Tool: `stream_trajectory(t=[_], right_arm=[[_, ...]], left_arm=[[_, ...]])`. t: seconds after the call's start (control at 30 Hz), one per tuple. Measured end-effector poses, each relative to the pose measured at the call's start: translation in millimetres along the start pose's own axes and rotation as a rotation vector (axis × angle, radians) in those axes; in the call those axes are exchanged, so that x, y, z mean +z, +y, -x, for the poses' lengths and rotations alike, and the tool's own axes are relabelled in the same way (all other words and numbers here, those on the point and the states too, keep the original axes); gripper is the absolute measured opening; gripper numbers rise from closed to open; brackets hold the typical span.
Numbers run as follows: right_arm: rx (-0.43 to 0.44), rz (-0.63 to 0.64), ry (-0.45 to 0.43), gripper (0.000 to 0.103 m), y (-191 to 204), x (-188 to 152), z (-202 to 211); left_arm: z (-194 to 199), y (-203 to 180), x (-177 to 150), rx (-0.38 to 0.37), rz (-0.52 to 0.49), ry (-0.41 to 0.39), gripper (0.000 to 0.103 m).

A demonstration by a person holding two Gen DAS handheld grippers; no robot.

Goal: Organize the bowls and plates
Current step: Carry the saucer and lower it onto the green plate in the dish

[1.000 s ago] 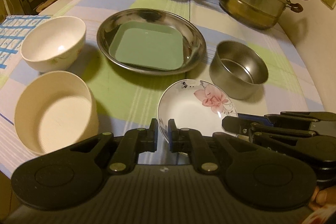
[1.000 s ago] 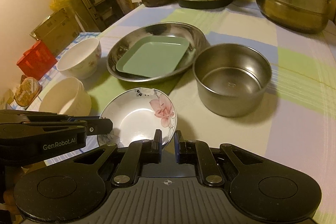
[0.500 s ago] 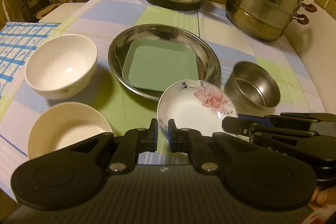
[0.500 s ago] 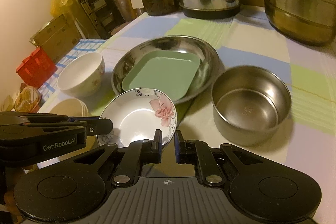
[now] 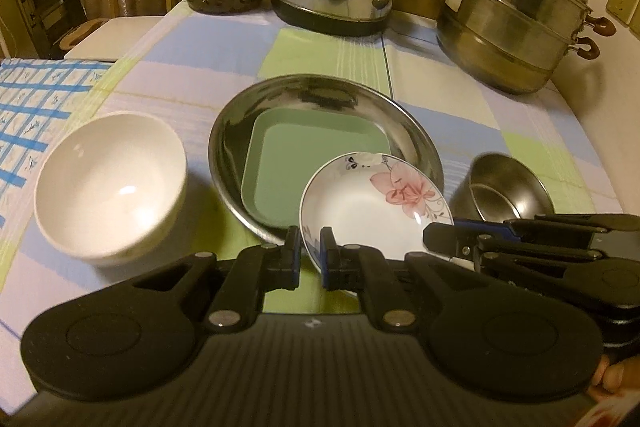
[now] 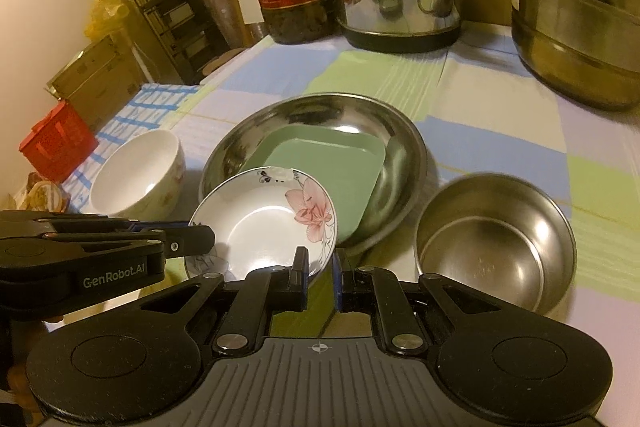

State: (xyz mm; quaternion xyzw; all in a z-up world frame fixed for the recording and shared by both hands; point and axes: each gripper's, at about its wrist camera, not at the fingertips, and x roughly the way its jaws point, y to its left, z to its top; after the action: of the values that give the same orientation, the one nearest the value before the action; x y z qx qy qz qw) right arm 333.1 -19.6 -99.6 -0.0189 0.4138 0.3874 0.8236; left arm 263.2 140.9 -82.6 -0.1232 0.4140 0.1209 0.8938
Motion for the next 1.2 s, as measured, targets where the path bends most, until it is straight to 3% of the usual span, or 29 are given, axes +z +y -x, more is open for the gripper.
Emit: stream_trajectory(t=[0.7,1.2], right_arm=[[-0.023,-0.075,0.059,0.012,-18.1,43.2,-71.9],[-0.03,-0.134,0.092,0.012,-25.3,50.1,-84.9]], left_arm=[[-70.2,24.8,46.9,0.023,0.0,0.07,0.008],[-89.9,28.3,54.4,0.025,0.01,0.109,0.009]])
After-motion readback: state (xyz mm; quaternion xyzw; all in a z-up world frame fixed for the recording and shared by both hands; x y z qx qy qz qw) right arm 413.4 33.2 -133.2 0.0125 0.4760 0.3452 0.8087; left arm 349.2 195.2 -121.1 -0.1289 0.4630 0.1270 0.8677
